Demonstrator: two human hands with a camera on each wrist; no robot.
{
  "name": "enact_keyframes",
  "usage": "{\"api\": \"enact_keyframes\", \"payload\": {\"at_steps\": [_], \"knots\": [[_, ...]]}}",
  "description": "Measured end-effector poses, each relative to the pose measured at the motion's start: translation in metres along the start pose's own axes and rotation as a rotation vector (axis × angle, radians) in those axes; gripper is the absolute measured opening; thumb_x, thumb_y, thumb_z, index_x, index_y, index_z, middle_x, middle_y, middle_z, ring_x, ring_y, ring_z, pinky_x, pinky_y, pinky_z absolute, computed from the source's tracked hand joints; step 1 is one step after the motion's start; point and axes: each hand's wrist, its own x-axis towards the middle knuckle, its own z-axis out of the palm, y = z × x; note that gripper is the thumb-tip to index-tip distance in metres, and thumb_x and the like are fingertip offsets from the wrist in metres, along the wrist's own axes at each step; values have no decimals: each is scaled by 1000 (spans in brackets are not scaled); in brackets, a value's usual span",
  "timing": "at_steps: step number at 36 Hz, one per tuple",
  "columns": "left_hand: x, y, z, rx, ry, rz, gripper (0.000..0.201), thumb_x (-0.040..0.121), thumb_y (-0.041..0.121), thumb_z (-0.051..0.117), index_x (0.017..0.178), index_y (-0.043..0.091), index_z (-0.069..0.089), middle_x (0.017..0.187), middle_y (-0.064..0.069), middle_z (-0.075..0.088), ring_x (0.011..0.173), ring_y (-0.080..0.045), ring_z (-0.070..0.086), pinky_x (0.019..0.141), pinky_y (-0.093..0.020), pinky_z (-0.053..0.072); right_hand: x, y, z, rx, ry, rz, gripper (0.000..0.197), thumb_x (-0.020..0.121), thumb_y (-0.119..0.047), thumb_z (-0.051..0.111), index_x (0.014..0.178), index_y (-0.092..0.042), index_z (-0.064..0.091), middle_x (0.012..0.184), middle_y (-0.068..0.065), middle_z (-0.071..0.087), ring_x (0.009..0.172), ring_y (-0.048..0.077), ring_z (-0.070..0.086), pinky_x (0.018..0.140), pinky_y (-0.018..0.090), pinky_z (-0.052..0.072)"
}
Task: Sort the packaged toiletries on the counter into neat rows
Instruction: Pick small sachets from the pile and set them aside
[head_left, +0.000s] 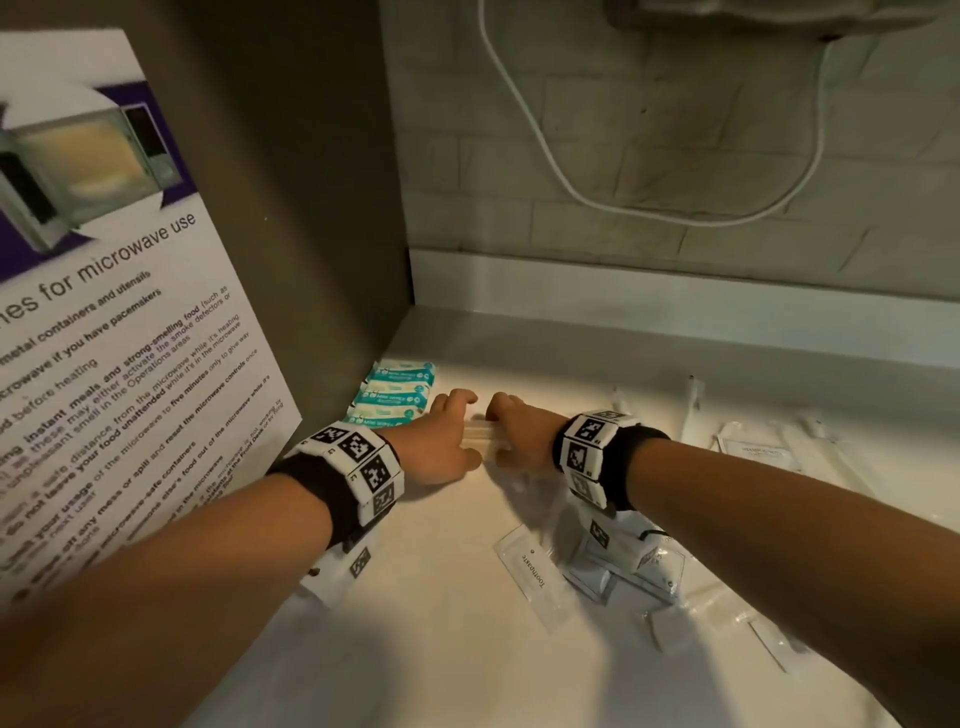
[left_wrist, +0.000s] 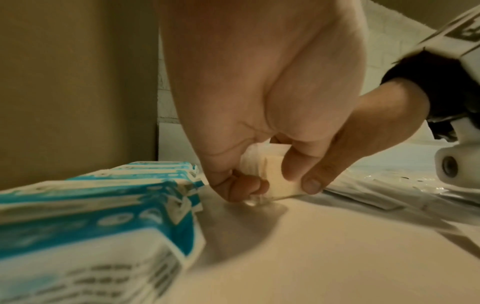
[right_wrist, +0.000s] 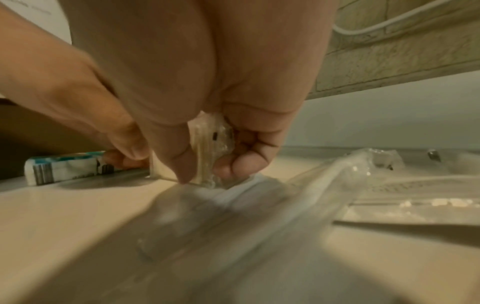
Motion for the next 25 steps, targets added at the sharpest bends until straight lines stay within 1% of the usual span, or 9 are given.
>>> {"api": "enact_keyframes", "payload": {"at_steps": [4, 8, 12, 14, 16, 18, 20, 22, 25], "knots": [[0, -5, 0, -42, 48, -28, 60, 89, 28, 58, 138, 29, 23, 132, -2, 44, 118, -26, 45, 106, -43, 36, -1, 5, -3, 41, 17, 5, 39, 84, -11, 62, 120, -7, 50, 115, 11, 59, 89, 23, 56, 76, 30, 44], [2, -11, -2, -101, 100, -7, 52, 88, 31, 62, 130, 28, 31, 115, 2, 52, 109, -20, 50, 99, -37, 41, -2, 13, -9, 81, 3, 28, 42, 84, -15, 66, 124, -10, 54, 117, 10, 61, 102, 27, 60, 85, 32, 46], [7, -11, -10, -347, 144, 15, 61, 83, 27, 73, 126, 29, 30, 105, 10, 57, 107, -20, 56, 100, -39, 44, 1, 20, -20, 95, -32, 49, 47, 82, -23, 71, 124, -13, 54, 118, 9, 64, 107, 27, 60, 88, 32, 47], [11, -8, -15, -433, 160, 15, 69, 79, 25, 76, 127, 32, 27, 105, 7, 61, 105, -20, 60, 100, -41, 46, 3, 25, -27, 130, -32, 68, 51, 81, -25, 73, 127, -14, 52, 119, 8, 62, 107, 26, 59, 87, 32, 47], [20, -5, -20, -468, 179, 2, 74, 80, 19, 76, 132, 28, 26, 104, -3, 64, 100, -21, 63, 95, -40, 49, 6, 29, -34, 215, -38, 108, 57, 79, -26, 75, 129, -18, 48, 119, 7, 62, 104, 24, 60, 87, 33, 49], [29, -3, -25, -515, 184, -13, 77, 81, 15, 75, 138, 24, 24, 99, -6, 67, 94, -21, 65, 85, -36, 51, 11, 33, -40, 259, -42, 135, 61, 78, -29, 76, 129, -19, 46, 119, 7, 62, 104, 24, 59, 90, 37, 50], [38, -1, -30, -558, 170, -36, 78, 83, 15, 74, 140, 25, 22, 100, -5, 66, 92, -20, 64, 77, -30, 49, 17, 36, -46, 252, -28, 141, 61, 78, -31, 76, 130, -16, 47, 119, 6, 59, 105, 23, 57, 88, 34, 47], [46, 0, -34, -583, 152, -74, 76, 83, 18, 74, 138, 31, 23, 106, -5, 65, 95, -20, 63, 76, -30, 48, 23, 38, -52, 237, -19, 150, 61, 78, -32, 75, 130, -13, 49, 119, 6, 59, 105, 23, 57, 87, 33, 46], [57, 2, -37, -584, 136, -137, 76, 80, 23, 73, 138, 33, 25, 117, -5, 59, 103, -24, 60, 85, -36, 49, 34, 40, -53, 301, -47, 183, 54, 78, -26, 75, 125, -9, 54, 111, 7, 66, 99, 23, 65, 91, 36, 53]]}}
